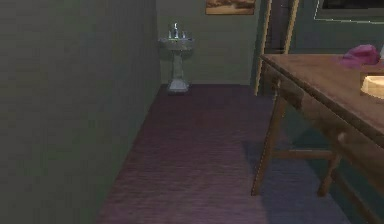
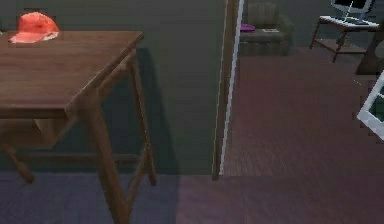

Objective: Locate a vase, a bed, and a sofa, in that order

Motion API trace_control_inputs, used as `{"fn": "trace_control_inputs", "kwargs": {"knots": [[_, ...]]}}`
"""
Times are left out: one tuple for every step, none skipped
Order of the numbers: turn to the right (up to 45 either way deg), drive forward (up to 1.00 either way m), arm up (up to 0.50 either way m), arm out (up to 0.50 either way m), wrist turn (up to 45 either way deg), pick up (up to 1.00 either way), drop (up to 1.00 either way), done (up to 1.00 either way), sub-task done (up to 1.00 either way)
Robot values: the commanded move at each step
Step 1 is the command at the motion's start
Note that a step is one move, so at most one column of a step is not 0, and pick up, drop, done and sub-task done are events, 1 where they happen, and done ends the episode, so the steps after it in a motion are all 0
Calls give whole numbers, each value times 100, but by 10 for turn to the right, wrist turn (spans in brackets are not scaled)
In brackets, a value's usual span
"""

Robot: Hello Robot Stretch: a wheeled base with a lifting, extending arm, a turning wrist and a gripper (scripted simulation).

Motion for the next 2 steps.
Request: {"fn": "trace_control_inputs", "kwargs": {"knots": [[0,100,0,0,0,0,0,0,0],[0,60,0,0,0,0,0,0,0]]}}
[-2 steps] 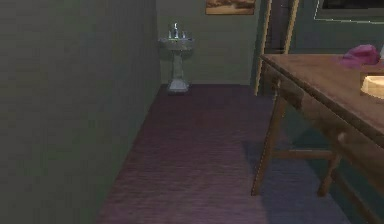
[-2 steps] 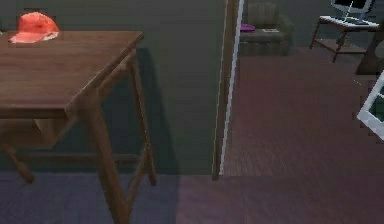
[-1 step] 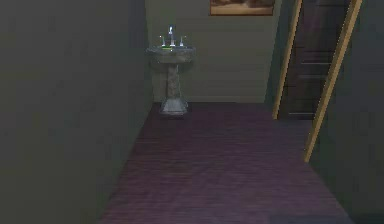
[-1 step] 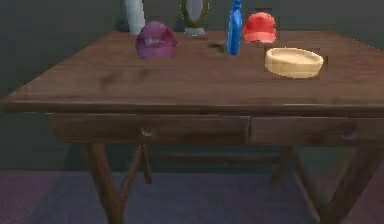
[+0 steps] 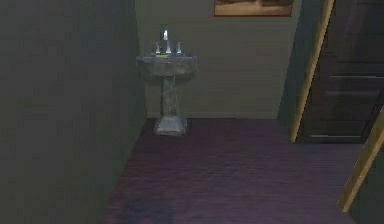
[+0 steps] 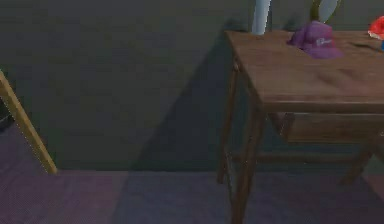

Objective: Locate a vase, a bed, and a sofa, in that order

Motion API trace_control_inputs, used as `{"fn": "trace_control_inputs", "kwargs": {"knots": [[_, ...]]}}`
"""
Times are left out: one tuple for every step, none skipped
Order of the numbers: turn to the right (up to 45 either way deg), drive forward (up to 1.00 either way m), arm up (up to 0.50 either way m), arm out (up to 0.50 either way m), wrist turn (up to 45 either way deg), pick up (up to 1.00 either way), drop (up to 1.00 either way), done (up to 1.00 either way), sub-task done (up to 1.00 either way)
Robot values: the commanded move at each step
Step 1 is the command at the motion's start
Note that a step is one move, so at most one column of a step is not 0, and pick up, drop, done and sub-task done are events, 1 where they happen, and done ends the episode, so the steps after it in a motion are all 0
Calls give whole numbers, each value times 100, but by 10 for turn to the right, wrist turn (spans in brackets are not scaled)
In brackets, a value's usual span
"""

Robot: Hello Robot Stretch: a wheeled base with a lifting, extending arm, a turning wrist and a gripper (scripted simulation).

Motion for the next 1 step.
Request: {"fn": "trace_control_inputs", "kwargs": {"knots": [[330,0,0,0,0,0,0,0,0]]}}
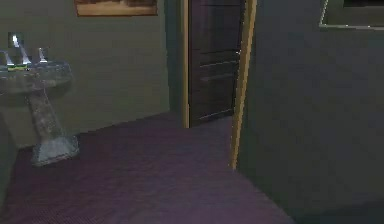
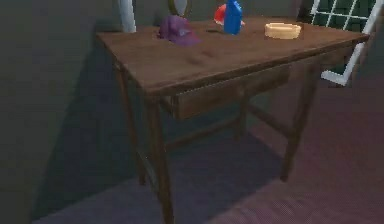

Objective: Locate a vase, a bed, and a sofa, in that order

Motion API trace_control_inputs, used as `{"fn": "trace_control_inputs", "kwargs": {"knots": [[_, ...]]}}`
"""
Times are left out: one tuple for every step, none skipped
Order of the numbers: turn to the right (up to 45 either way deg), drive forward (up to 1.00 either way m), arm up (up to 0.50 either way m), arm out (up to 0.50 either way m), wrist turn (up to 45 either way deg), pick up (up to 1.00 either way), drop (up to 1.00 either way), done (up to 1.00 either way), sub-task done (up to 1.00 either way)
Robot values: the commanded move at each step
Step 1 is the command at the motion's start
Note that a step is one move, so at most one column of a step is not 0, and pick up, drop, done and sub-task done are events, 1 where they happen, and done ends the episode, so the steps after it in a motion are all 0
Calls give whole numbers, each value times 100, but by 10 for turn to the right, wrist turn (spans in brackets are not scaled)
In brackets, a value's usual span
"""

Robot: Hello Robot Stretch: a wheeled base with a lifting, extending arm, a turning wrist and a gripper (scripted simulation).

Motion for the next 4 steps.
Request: {"fn": "trace_control_inputs", "kwargs": {"knots": [[0,100,0,0,0,0,0,0,0],[30,0,0,0,0,0,0,0,0],[0,60,0,0,0,0,0,0,0],[120,0,0,0,0,0,0,0,0]]}}
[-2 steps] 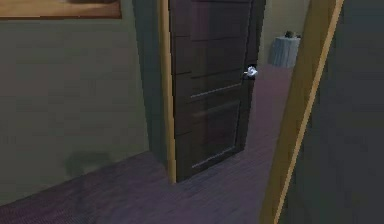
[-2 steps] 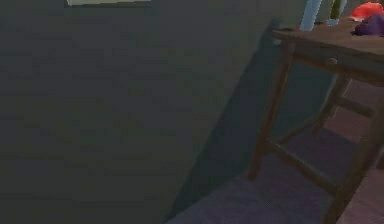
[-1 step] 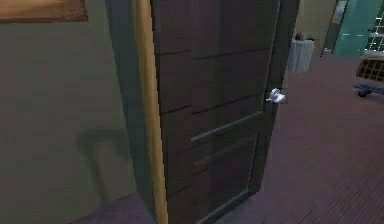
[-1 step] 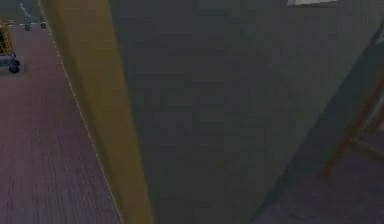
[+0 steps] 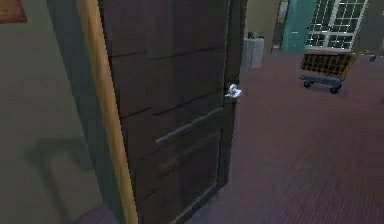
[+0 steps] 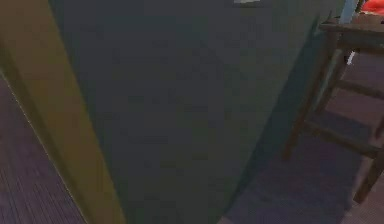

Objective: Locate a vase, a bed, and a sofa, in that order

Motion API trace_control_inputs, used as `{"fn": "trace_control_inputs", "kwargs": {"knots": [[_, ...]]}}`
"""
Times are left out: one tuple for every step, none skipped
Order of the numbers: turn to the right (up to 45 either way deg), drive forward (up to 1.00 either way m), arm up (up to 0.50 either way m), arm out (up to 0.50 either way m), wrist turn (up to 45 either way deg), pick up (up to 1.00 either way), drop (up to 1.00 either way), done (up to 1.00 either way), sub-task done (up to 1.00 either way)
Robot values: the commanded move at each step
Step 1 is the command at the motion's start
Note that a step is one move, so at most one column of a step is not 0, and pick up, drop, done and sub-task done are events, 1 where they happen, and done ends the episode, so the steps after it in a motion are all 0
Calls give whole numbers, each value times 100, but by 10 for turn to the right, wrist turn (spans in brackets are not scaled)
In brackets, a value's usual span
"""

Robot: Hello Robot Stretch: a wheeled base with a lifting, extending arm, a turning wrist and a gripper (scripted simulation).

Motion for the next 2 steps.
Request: {"fn": "trace_control_inputs", "kwargs": {"knots": [[0,45,0,0,0,0,0,0,0],[420,0,0,0,0,0,0,0,0]]}}
